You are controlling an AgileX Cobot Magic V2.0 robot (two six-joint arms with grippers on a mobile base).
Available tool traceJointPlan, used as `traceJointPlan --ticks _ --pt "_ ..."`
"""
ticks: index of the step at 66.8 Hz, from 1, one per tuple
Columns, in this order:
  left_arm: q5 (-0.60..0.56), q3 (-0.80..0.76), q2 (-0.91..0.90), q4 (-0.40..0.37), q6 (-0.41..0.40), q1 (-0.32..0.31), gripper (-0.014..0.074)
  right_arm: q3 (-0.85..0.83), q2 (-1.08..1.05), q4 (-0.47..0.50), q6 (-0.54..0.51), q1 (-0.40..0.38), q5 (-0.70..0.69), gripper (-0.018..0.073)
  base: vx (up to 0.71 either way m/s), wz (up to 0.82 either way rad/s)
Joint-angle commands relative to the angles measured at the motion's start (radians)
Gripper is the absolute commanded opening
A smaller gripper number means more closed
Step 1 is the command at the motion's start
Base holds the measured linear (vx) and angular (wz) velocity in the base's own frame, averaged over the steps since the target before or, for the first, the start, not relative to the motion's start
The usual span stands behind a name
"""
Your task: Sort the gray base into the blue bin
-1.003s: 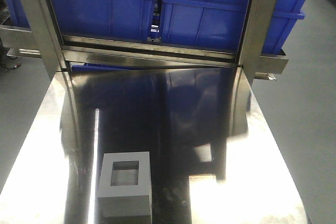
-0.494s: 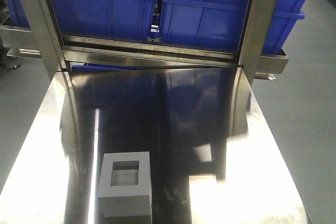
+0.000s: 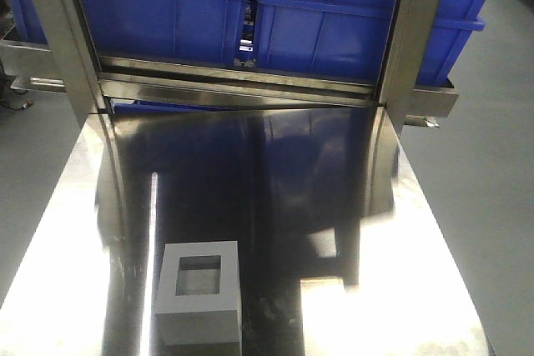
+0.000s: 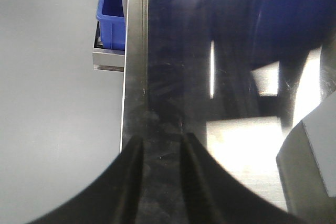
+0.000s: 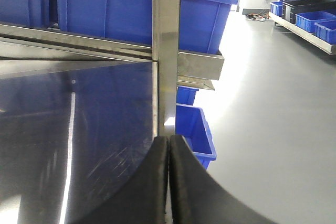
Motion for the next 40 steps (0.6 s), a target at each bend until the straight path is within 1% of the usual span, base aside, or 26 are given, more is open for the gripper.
traceJointPlan --ticks 1,8,15,29,34,40 --pt "-0.05 -0.031 0.011 -0.008 -0.001 -0.007 0.0302 0.006 -0.007 -0.009 -0.012 -0.002 -0.079 -0.0005 0.0 0.0" --pt "-0.042 -0.031 0.011 -0.008 0.001 -0.007 0.0401 0.006 -0.007 -0.009 -0.012 -0.002 -0.079 -0.0005 0.0 0.0" --pt "-0.049 -0.031 0.011 -0.008 0.001 -0.007 0.0461 0.006 -0.007 -0.009 -0.012 -0.002 -0.079 -0.0005 0.0 0.0" --pt "-0.045 -0.031 0.011 -0.008 0.0 -0.007 0.047 0.006 -0.007 -0.009 -0.012 -0.002 -0.079 -0.0005 0.0 0.0" --pt "-0.06 -0.031 0.011 -0.008 0.0 -0.007 0.047 0.006 -0.007 -0.009 -0.012 -0.002 -0.079 -0.0005 0.0 0.0" --pt "-0.066 -0.031 0.011 -0.025 -0.028 -0.007 0.047 0.006 -0.007 -0.009 -0.012 -0.002 -0.079 -0.0005 0.0 0.0"
